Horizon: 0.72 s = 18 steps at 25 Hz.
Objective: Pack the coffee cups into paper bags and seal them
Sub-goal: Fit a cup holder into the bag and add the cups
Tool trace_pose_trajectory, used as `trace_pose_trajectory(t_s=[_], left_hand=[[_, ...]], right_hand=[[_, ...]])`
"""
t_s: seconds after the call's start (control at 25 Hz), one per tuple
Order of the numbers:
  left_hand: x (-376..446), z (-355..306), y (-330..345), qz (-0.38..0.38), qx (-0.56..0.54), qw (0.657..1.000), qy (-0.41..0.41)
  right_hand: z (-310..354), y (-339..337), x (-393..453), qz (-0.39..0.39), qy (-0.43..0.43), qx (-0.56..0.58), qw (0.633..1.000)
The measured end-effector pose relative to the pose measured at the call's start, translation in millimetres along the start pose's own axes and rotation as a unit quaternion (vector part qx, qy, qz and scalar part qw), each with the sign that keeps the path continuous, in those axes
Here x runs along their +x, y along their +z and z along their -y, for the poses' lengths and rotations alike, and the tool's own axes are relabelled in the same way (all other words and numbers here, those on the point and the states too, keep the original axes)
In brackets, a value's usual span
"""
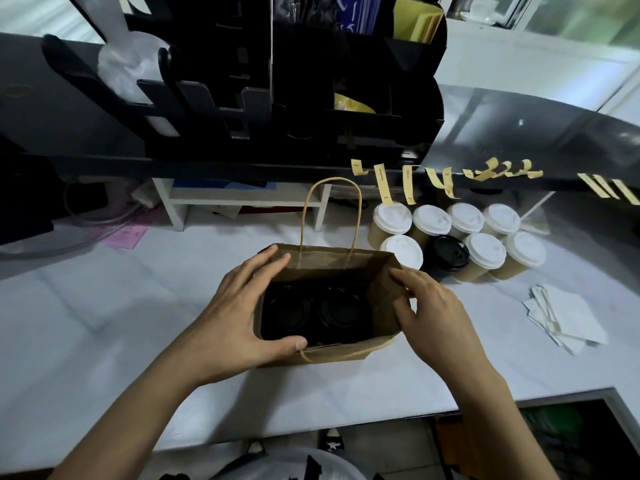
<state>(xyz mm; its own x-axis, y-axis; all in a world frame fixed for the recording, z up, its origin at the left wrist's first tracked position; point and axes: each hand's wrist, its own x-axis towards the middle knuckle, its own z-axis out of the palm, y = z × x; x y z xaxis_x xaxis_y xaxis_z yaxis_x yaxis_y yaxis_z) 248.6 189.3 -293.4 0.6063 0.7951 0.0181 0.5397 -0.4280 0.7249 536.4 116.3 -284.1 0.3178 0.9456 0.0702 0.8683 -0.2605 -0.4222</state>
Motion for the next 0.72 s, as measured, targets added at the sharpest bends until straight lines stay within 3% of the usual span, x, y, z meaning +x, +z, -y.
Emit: trace_pose_trajectory(t_s=[0.72], left_hand=[[19.4, -30.9, 31.7, -0.044, -0.015, 0.997, -0.064]], right_hand=[[-47.0, -20.1, 31.7, 0.052, -0.054, 0.056, 0.996]])
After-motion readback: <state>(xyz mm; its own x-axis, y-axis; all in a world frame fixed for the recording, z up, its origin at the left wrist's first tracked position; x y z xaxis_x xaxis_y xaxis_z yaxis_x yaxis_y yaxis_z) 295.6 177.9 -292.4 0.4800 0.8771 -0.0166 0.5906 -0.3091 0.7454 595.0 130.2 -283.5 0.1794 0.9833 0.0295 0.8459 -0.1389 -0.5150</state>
